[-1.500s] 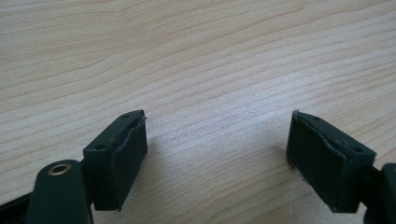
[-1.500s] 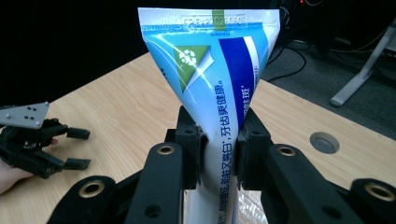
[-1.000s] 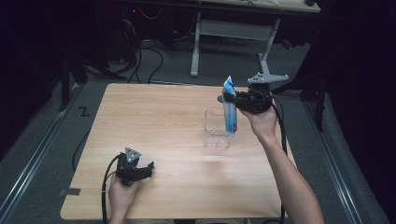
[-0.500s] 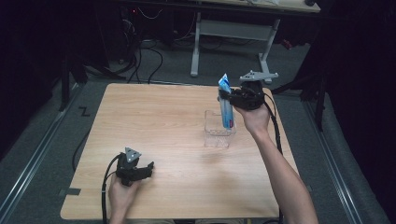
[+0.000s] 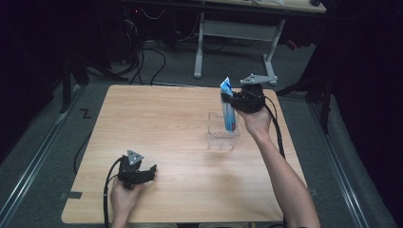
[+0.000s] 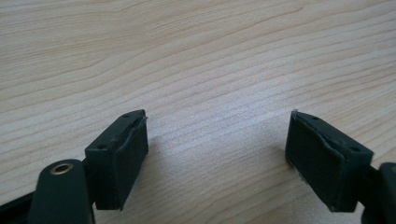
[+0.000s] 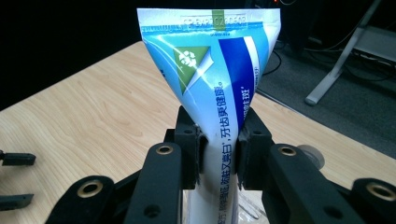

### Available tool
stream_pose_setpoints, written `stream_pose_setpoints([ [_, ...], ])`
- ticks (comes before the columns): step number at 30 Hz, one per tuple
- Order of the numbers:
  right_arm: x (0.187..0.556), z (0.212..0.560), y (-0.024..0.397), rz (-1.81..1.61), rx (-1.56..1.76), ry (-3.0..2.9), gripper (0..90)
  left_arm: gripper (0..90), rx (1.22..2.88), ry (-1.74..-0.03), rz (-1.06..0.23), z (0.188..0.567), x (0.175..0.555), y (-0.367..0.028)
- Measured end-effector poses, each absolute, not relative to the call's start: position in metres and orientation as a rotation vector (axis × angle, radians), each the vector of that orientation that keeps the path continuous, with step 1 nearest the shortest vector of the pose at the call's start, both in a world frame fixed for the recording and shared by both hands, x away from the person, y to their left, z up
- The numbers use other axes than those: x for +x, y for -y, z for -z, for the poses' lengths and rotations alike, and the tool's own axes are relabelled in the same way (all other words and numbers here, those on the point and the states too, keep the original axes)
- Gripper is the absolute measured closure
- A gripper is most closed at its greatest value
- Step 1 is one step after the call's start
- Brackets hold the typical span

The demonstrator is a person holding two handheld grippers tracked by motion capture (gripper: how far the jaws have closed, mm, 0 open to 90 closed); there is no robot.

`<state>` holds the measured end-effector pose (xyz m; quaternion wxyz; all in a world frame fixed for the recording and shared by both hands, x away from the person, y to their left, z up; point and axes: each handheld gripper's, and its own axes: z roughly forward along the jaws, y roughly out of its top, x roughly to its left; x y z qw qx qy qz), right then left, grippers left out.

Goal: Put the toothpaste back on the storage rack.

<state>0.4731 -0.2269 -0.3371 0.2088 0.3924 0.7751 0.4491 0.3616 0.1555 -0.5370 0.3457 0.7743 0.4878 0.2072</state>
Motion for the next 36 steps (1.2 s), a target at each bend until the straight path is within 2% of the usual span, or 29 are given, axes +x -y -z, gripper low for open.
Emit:
stream_pose_setpoints([
  [19,0.481,0.37,0.227,-1.159,1.119,-2.218,73.8,21.5,2.014,-1.265,-0.537,0.537,0.362,-0.156],
  [36,0.481,0.384,0.226,-1.13,1.121,-2.247,73.7,21.5,2.014,-1.266,-0.537,0.537,0.361,-0.155],
])
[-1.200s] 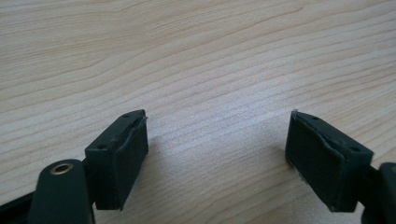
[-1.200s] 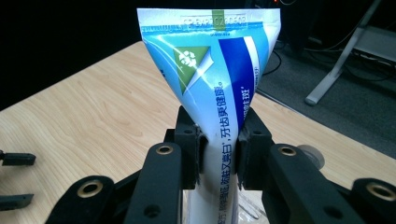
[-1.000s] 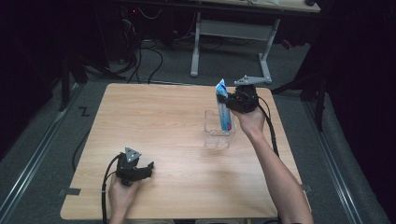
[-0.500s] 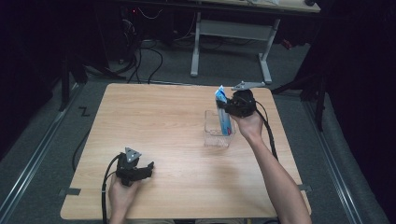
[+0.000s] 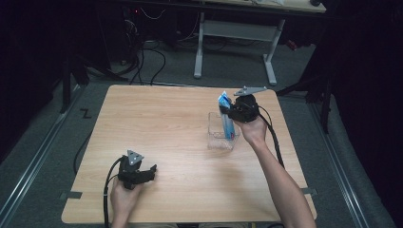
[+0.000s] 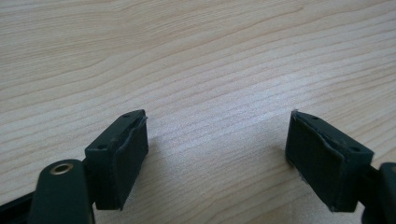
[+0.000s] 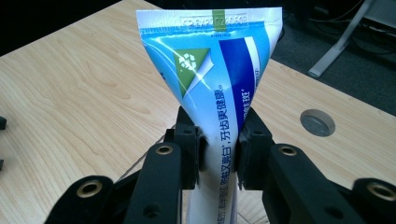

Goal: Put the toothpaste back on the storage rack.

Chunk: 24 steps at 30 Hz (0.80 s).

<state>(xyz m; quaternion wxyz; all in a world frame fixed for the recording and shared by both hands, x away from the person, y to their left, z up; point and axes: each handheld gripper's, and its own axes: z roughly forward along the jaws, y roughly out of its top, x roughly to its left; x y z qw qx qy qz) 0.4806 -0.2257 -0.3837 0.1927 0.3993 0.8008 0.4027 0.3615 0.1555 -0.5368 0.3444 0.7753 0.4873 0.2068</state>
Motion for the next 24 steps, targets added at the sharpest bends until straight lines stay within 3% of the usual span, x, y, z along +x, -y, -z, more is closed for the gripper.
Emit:
stream_pose_setpoints([
  [24,0.481,0.398,0.218,-1.049,1.102,-2.307,73.5,21.5,2.008,-1.267,-0.537,0.537,0.362,-0.155],
])
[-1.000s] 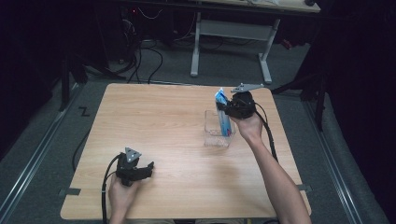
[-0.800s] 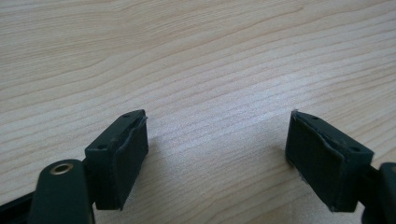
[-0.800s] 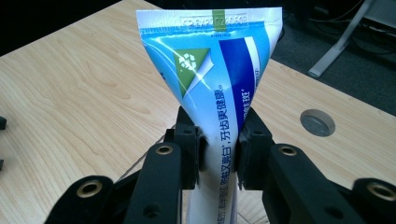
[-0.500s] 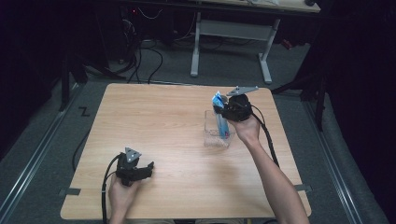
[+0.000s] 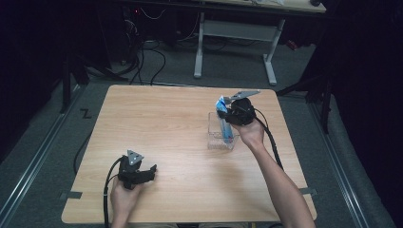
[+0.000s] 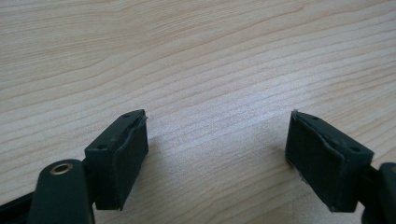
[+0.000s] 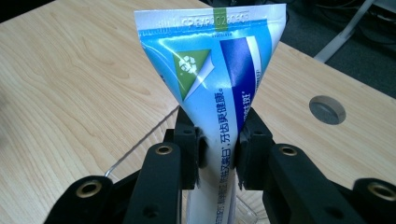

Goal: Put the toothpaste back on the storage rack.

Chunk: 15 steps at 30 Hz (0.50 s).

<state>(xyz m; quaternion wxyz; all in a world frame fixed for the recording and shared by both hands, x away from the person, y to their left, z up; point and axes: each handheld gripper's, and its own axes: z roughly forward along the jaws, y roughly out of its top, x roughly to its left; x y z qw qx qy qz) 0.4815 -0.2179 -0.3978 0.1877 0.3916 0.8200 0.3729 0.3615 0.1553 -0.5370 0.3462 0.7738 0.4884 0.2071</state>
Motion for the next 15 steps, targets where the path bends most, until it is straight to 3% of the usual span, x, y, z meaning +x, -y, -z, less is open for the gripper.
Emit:
stream_pose_setpoints([
  [15,0.4845,0.4065,0.2177,-1.035,1.129,-2.316,73.0,21.5,2.01,-1.266,-0.537,0.5369,0.3615,-0.1555],
])
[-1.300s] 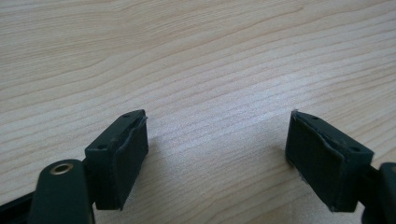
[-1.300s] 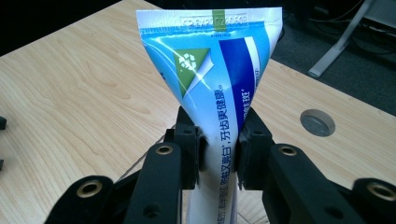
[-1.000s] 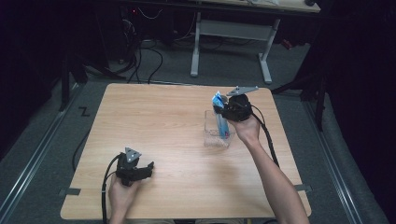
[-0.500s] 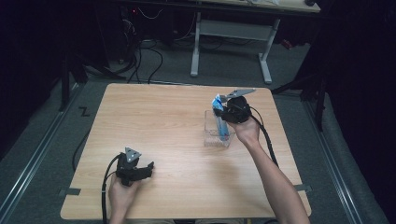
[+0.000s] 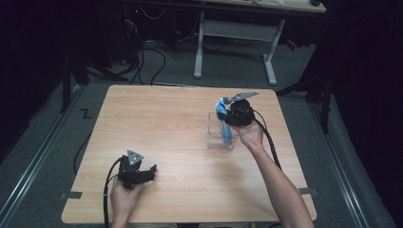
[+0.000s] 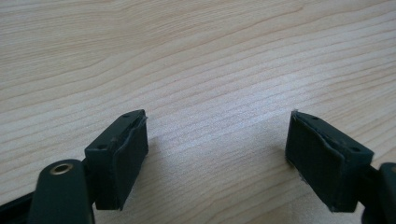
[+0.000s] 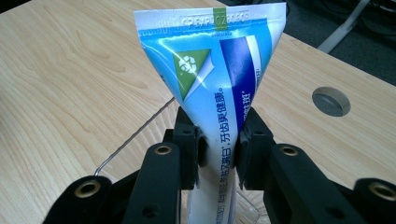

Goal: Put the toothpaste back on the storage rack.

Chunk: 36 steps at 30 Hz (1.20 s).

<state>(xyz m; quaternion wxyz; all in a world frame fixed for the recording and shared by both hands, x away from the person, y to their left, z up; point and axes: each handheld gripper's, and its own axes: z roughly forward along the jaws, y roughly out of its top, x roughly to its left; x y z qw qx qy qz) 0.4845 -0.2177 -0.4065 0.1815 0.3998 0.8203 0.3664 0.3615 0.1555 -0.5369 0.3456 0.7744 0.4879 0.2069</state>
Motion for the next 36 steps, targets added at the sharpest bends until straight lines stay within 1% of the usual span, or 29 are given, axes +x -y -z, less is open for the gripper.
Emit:
stream_pose_setpoints([
  [26,0.49,0.414,0.201,-1.044,1.138,-2.345,70.4,21.5,2.012,-1.266,-0.536,0.537,0.362,-0.156],
  [31,0.489,0.413,0.2,-1.043,1.137,-2.341,68.3,21.5,2.012,-1.266,-0.535,0.537,0.362,-0.156],
  [34,0.487,0.412,0.203,-1.06,1.15,-2.33,64.0,21.5,2.012,-1.266,-0.535,0.537,0.362,-0.156],
  [36,0.486,0.411,0.205,-1.07,1.149,-2.329,63.2,21.5,2.012,-1.266,-0.536,0.537,0.362,-0.155],
])
